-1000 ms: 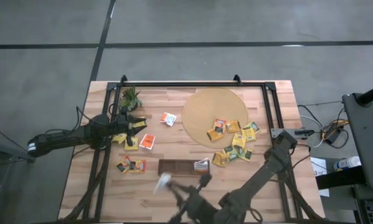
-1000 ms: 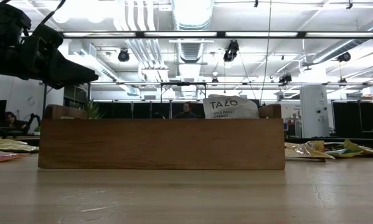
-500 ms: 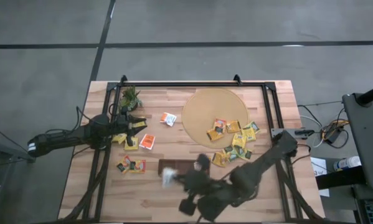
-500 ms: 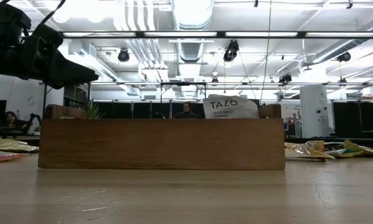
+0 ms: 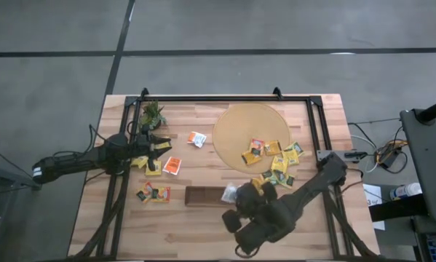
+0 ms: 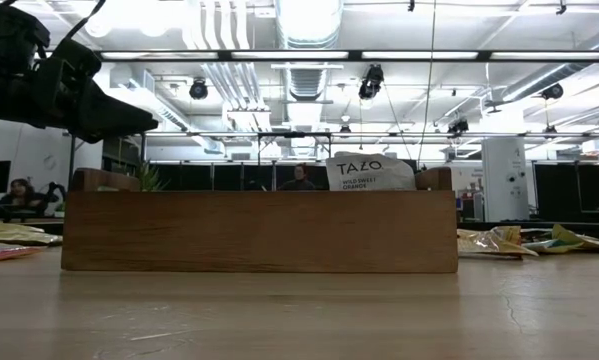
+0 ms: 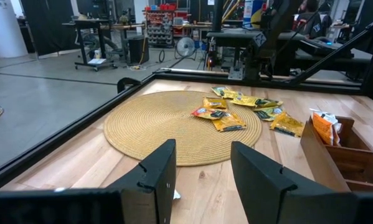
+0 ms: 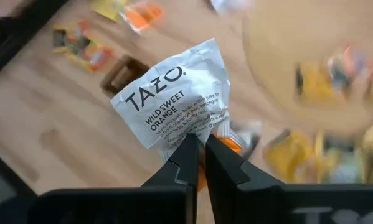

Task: Pick & Place Tea
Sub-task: Put the white tea bag into the right section of the wooden organizer

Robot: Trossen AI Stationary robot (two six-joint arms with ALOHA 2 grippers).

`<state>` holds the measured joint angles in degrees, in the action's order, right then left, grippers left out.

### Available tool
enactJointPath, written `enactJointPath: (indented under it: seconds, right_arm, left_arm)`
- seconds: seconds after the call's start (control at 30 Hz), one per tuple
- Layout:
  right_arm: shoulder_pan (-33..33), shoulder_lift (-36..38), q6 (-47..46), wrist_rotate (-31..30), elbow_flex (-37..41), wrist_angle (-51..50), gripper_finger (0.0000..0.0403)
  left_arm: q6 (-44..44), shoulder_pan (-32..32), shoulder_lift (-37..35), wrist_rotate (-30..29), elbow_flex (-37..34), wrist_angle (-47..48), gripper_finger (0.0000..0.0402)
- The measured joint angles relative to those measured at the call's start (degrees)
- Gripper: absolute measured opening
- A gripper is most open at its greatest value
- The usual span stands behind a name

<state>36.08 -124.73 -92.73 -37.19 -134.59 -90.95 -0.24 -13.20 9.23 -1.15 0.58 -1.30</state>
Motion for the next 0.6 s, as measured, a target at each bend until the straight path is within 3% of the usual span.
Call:
enactJointPath:
  seconds: [0.07, 0.17, 0.6]
  right_arm:
    - [0.43, -0.68, 0.10, -1.61, 1.02, 1.62, 0.0012]
    - [1.91, -1.86, -3.93, -9.70, -0.35, 1.29, 0.0012]
    - [3.54, -12.44, -18.36, -13.40, -0.19, 0.96, 0.0011]
  left_arm:
    - [0.02, -0.02, -0.02, 0.02, 0.00, 0.00, 0.0147]
    - [0.00, 0.00, 0.07, 0.01, 0.00, -0.01, 0.0147]
    - [0.01, -0.02, 0.14, 0.01, 0.00, 0.00, 0.0147]
